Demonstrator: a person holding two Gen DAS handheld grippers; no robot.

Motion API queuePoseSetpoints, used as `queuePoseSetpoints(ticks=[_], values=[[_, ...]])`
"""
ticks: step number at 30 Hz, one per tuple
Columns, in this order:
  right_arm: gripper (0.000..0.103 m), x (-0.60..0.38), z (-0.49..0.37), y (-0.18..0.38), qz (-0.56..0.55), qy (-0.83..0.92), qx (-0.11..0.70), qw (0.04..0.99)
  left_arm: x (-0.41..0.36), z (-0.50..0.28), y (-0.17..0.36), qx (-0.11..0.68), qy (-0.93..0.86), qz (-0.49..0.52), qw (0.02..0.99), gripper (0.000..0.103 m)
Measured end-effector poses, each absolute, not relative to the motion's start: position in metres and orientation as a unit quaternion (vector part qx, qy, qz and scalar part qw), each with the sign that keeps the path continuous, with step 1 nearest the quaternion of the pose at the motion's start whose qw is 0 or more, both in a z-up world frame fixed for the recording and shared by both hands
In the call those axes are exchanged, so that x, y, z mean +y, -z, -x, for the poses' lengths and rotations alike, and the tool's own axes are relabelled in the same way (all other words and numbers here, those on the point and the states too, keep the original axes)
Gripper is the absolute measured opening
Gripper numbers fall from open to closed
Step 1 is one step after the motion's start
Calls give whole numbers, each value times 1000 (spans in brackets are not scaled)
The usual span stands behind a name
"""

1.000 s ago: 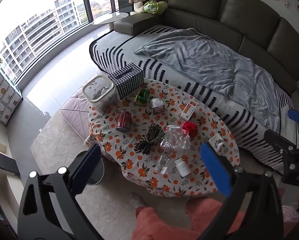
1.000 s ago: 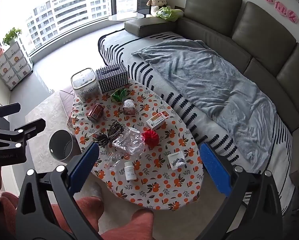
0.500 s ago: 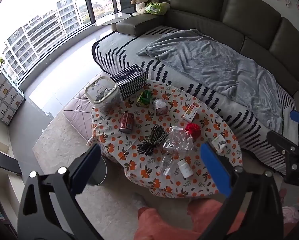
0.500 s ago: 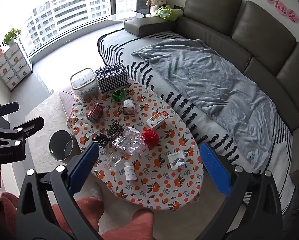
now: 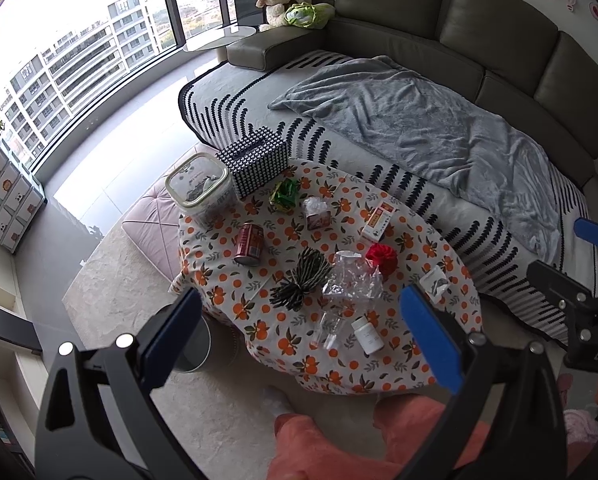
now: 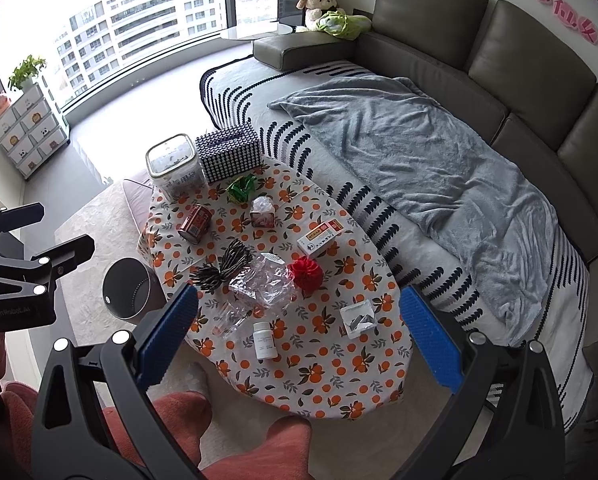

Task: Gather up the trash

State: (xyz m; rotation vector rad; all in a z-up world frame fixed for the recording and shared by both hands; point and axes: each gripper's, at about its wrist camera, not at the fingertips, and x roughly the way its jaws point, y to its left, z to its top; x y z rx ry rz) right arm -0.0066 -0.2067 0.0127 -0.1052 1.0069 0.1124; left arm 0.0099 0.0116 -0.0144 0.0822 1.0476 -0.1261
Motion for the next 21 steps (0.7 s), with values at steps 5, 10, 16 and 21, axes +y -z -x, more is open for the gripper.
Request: queuePoseSetpoints(ticks=[5, 10, 16, 21], values=[[97, -206, 7, -12, 48, -54, 483, 873, 15, -15, 16, 498, 63, -43, 864, 99], [97, -207, 7, -12, 49, -55, 483, 872, 9, -9, 14, 500, 57, -39, 863, 99], [97, -207, 6, -13, 48, -54, 484, 872, 9, -11, 14, 499, 58, -40, 864, 99], [97, -207, 6, -13, 47, -54, 484, 872, 9, -8, 14, 498, 58, -40, 864, 99]])
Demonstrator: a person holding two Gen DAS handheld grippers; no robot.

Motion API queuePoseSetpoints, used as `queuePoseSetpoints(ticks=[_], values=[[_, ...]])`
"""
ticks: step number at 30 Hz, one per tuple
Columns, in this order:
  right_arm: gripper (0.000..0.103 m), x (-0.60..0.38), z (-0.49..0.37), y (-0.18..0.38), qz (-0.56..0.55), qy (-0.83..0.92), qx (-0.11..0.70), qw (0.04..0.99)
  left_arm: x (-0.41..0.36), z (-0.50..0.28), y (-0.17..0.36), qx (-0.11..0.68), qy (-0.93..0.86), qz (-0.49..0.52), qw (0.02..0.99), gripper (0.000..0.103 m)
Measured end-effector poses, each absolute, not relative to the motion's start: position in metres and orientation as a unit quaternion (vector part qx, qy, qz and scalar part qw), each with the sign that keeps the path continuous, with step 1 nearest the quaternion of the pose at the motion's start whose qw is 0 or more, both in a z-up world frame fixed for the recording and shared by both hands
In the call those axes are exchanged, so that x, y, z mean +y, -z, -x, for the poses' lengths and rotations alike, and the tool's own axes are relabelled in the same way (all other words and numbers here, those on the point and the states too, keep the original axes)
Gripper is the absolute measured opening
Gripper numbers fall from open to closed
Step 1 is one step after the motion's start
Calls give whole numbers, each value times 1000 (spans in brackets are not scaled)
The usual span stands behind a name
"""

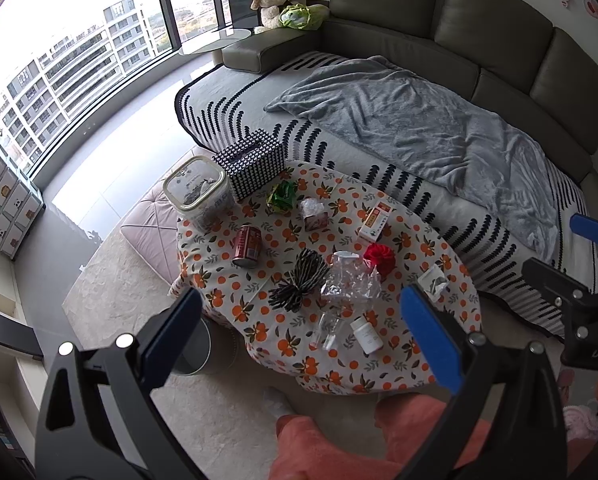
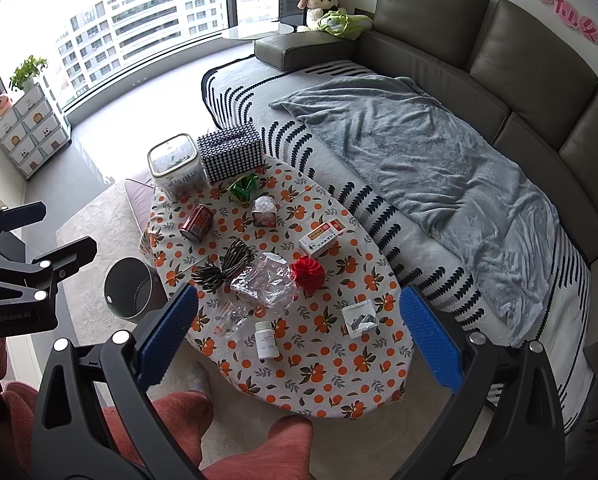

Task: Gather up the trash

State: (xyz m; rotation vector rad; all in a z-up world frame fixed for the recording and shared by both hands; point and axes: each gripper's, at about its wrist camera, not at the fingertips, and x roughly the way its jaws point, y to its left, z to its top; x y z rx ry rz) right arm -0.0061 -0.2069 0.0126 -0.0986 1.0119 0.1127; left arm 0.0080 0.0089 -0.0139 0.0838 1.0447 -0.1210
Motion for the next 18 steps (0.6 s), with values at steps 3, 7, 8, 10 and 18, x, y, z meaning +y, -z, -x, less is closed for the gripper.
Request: queuePoseSetpoints(ticks=[3, 7, 8, 10, 18], values=[[97, -207, 6, -13, 47, -54, 484, 872, 9, -8, 14, 498, 57, -40, 864, 99], [97, -207, 6, -13, 47, -55, 484, 872, 8, -8, 14, 498, 55, -39, 864, 99], [97, -207, 7, -12, 47, -55, 484, 872, 8, -7, 14, 498, 56, -40, 864, 99], [97, -207, 6, -12, 47, -55, 484, 872, 8, -7, 14, 498, 56, -40, 864, 99], [97, -207, 6, -12, 46, -55, 484, 872, 9, -14, 17, 498, 54, -40, 864, 99]])
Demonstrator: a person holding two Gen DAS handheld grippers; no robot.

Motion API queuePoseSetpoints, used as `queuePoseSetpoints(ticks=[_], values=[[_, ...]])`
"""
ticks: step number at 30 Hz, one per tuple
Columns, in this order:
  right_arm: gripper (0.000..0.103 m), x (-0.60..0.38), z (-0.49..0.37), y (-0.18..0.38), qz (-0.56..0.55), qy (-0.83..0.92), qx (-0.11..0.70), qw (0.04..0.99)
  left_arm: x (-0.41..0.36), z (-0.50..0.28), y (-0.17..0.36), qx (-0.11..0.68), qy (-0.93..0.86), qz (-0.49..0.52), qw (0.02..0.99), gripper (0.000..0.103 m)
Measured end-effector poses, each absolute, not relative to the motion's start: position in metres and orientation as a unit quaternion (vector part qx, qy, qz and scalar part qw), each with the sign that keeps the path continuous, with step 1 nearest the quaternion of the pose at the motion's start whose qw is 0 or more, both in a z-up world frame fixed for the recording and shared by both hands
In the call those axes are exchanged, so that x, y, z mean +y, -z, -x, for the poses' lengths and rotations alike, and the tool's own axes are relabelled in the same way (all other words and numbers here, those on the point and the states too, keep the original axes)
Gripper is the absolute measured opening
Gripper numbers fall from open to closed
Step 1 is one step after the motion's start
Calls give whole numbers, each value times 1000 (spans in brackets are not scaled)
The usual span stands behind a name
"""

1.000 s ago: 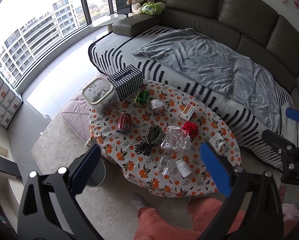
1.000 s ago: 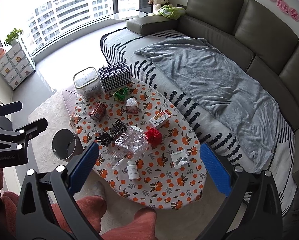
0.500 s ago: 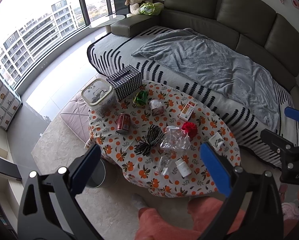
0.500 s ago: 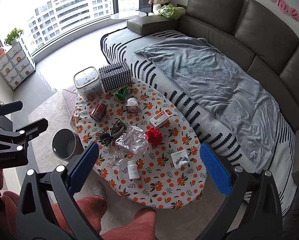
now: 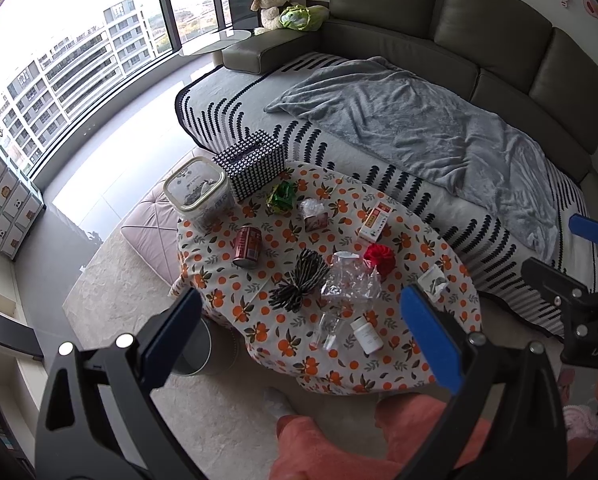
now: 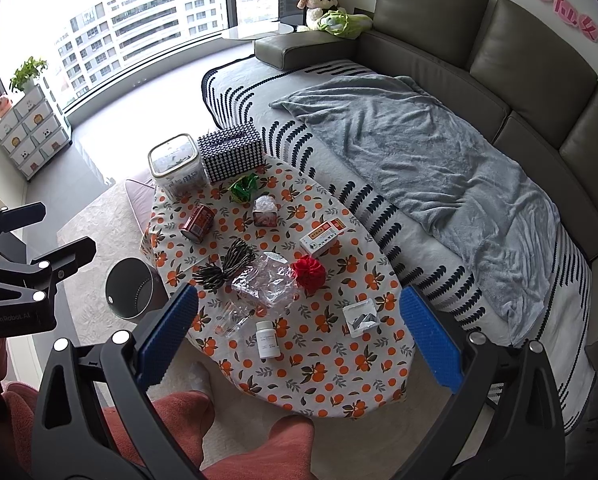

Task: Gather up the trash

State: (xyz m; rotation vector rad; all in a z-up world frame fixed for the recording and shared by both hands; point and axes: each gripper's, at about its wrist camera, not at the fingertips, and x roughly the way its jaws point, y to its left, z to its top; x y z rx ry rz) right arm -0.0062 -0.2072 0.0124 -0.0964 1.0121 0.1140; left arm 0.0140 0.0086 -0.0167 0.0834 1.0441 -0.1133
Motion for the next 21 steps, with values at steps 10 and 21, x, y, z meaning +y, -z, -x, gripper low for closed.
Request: queuePoseSetpoints(ticks=[10, 21], values=[[97, -208, 6, -12, 46, -55, 484, 872, 7, -8, 14, 496, 56, -42, 865, 99], [97, -208, 6, -12, 44, -54, 484, 872, 7, -8, 15, 498, 58, -41, 864, 99]])
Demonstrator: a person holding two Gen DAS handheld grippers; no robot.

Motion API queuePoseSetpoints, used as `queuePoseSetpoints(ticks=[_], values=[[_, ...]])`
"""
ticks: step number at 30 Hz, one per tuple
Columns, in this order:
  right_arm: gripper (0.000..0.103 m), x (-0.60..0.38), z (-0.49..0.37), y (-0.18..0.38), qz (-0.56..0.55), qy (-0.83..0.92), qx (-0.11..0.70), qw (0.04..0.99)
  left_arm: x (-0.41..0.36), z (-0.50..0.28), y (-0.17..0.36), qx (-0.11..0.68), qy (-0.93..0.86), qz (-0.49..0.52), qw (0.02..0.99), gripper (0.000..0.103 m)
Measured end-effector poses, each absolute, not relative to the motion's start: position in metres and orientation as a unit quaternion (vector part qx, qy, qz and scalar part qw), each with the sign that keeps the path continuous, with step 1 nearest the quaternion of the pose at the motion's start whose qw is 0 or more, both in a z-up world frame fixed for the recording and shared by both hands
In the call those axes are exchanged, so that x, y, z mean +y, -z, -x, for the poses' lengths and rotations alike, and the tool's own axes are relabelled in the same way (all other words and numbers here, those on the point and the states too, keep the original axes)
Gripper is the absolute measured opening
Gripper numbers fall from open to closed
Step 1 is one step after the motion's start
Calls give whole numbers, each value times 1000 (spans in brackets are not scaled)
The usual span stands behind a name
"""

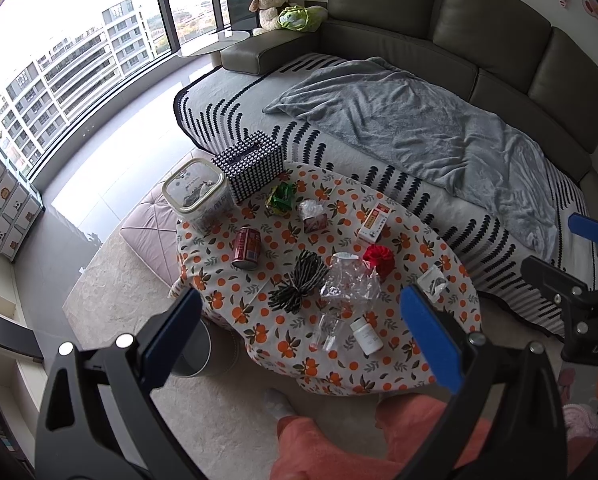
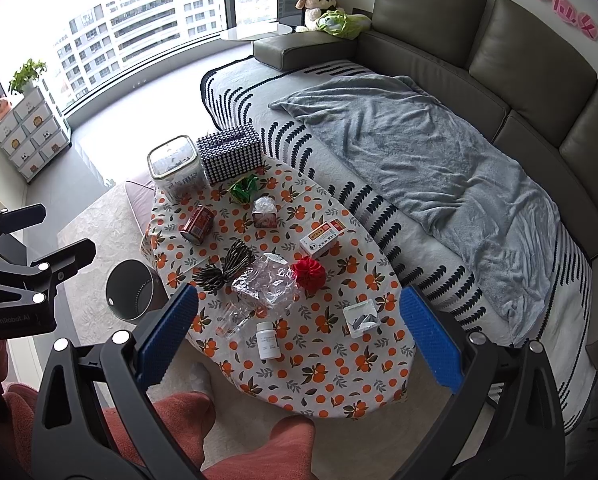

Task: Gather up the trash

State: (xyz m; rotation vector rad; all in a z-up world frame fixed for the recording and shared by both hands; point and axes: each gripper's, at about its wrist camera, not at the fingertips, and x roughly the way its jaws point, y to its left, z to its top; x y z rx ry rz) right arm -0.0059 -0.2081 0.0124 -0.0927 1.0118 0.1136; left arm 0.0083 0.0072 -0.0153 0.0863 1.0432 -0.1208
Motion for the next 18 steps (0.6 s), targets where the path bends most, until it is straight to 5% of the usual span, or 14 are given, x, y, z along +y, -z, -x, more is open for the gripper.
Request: queuePoseSetpoints(ticks=[18], values=[[97, -208, 6, -13, 43, -53, 483, 873, 8, -6, 15, 496, 54, -43, 866, 99]])
